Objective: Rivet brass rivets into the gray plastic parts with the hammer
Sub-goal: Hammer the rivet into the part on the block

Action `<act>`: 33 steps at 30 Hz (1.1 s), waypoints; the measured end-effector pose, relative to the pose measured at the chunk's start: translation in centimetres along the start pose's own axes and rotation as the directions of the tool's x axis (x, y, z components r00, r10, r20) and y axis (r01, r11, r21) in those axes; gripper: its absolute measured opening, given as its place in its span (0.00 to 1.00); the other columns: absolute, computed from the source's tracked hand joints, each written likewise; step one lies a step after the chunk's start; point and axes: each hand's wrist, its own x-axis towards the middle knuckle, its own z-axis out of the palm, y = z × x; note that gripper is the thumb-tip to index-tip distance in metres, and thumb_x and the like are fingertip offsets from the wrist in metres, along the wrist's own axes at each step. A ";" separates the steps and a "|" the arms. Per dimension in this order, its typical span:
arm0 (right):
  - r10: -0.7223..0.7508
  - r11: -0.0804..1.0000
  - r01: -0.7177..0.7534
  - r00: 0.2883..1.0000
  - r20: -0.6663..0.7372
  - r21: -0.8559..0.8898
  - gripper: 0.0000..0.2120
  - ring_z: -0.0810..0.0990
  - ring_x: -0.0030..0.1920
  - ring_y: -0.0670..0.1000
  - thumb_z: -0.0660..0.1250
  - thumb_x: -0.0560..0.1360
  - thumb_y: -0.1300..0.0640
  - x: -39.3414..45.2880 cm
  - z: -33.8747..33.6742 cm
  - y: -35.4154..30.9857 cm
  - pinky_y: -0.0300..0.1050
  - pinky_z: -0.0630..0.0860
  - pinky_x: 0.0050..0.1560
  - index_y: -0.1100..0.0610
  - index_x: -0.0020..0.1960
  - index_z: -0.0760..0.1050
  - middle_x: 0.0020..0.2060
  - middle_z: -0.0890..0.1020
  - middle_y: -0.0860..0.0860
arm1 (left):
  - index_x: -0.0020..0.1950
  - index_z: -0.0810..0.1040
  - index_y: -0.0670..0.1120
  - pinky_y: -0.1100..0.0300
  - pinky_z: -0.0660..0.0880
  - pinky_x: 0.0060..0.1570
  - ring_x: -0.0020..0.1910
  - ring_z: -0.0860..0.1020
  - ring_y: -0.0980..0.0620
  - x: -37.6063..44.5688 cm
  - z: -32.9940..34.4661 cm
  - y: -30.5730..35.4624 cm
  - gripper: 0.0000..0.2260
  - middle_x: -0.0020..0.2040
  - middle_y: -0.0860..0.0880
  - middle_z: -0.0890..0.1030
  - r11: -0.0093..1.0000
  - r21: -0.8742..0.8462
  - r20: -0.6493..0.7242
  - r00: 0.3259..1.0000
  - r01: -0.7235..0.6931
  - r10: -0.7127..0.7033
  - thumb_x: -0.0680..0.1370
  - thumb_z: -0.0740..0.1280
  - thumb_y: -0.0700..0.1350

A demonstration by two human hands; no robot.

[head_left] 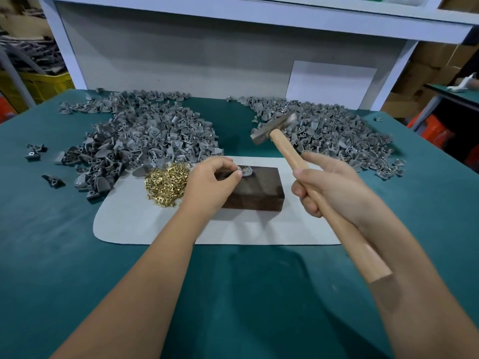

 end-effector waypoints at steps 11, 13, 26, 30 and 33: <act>-0.036 0.999 0.038 0.999 -0.037 0.039 0.11 0.67 0.18 0.52 0.60 0.79 0.61 -1.4 0.3 2.0 0.38 0.64 0.20 0.48 0.57 0.73 0.25 0.75 0.54 | 0.44 0.80 0.50 0.62 0.73 0.54 0.50 0.78 0.58 -0.1 0.4 0.1 0.03 0.51 0.57 0.80 1.000 0.025 -0.048 0.999 -0.001 0.002 0.77 0.70 0.43; -0.011 0.999 0.013 0.999 -0.045 0.038 0.12 0.67 0.18 0.52 0.60 0.77 0.64 -1.1 0.7 2.2 0.38 0.64 0.20 0.52 0.57 0.72 0.24 0.74 0.54 | 0.44 0.80 0.49 0.61 0.73 0.54 0.51 0.77 0.57 -0.1 0.3 0.1 0.02 0.51 0.58 0.80 0.999 0.032 -0.044 0.999 0.005 -0.004 0.77 0.70 0.43; -0.206 0.956 0.172 0.970 -0.126 -0.237 0.03 0.71 0.24 0.50 0.60 0.80 0.57 -0.5 -0.3 1.9 0.40 0.67 0.24 0.50 0.49 0.71 0.32 0.77 0.51 | 0.47 0.77 0.50 0.65 0.68 0.43 0.47 0.76 0.55 1.6 1.1 -0.1 0.02 0.50 0.49 0.79 0.995 0.096 -0.054 0.999 0.008 -0.003 0.80 0.67 0.44; -0.284 0.848 0.211 0.955 -0.081 -0.486 0.03 0.67 0.27 0.50 0.63 0.78 0.53 -0.9 -0.8 2.5 0.45 0.67 0.30 0.46 0.48 0.71 0.32 0.73 0.51 | 0.45 0.78 0.49 0.69 0.69 0.44 0.45 0.75 0.59 1.5 0.9 -0.6 0.04 0.51 0.47 0.79 0.999 0.035 -0.019 1.000 -0.019 0.020 0.78 0.68 0.41; -0.243 0.769 0.168 0.969 -0.039 -0.617 0.04 0.72 0.30 0.54 0.60 0.78 0.46 -1.4 -0.3 2.8 0.53 0.74 0.34 0.45 0.45 0.68 0.32 0.76 0.50 | 0.42 0.78 0.51 0.64 0.71 0.48 0.47 0.77 0.55 1.5 0.8 -0.7 0.06 0.51 0.49 0.79 1.000 0.020 -0.027 1.000 -0.012 0.012 0.77 0.69 0.41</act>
